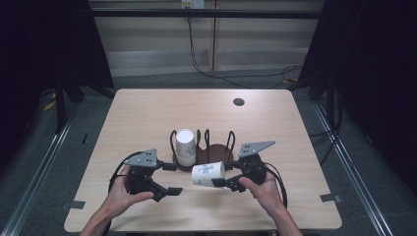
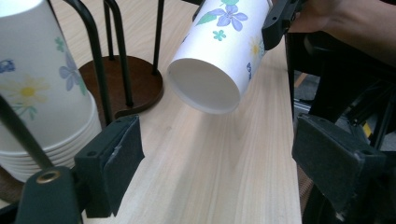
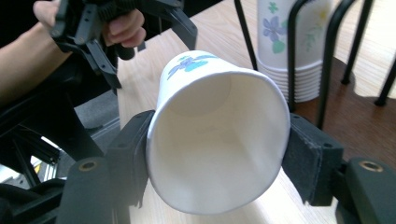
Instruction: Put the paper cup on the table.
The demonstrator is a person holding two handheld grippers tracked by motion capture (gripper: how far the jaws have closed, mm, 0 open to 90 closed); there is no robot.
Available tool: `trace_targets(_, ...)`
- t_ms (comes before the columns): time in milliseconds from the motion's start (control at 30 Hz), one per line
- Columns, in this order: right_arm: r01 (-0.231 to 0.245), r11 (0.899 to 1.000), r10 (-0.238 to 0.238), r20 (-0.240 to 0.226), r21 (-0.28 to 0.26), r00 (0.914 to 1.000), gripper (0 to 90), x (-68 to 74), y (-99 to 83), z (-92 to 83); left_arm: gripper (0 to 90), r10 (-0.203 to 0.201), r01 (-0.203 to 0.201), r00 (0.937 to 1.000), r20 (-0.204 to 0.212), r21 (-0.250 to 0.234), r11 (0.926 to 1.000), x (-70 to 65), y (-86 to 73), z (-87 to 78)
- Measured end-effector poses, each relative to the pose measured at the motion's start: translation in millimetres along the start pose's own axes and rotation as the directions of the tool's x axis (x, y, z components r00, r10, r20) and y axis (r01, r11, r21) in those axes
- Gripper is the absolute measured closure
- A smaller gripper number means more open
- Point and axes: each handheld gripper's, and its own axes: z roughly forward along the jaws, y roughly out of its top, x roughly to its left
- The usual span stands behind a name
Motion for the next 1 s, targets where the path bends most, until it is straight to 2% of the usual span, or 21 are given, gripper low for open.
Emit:
trace_targets(300, -0.013, 1.000, 0.013, 0.027, 0.019, 0.9996, 31.3, -4.2, -3.8, -10.3, 16.0, -0.006, 0.005, 0.9995, -0.031, -0.026, 0.9997, 3.2, -0.8, -8.1)
trace_targets(400, -0.015, 1.000, 0.014, 0.048, 0.021, 0.9988, 31.2, -3.5, -5.8, -16.5, 16.0, -0.023, 0.020, 0.9973, -0.070, -0.045, 0.9988, 5.3, -0.9, -10.9)
trace_targets(500, -0.021, 0.999, 0.019, 0.065, 0.027, 0.9977, 31.2, -4.5, -7.5, -24.4, 15.9, -0.039, 0.035, 0.9961, -0.080, -0.047, 0.9983, 8.9, -2.3, -14.0)
trace_targets(567, -0.029, 0.999, 0.027, 0.078, 0.032, 0.9966, 31.2, -6.5, -9.2, -29.0, 15.9, -0.042, 0.039, 0.9962, -0.076, -0.038, 0.9985, 11.2, -4.0, -14.8)
trace_targets(700, -0.044, 0.999, 0.043, 0.074, 0.012, 0.9963, 31.0, -8.7, -14.0, -33.0, 15.9, -0.058, 0.056, 0.9943, -0.090, -0.027, 0.9981, 12.8, -5.8, -16.0)
trace_targets(867, -0.051, 0.998, 0.047, 0.102, 0.044, 0.9936, 31.0, -8.3, -13.6, -36.0, 16.0, -0.049, 0.047, 0.9962, -0.071, -0.025, 0.9986, 12.9, -6.6, -16.4)
trace_targets(1000, -0.066, 0.995, 0.056, 0.132, 0.073, 0.9897, 31.0, -11.8, -14.3, -41.6, 16.0, -0.054, 0.052, 0.9966, -0.062, -0.043, 0.9977, 13.9, -5.1, -16.8)
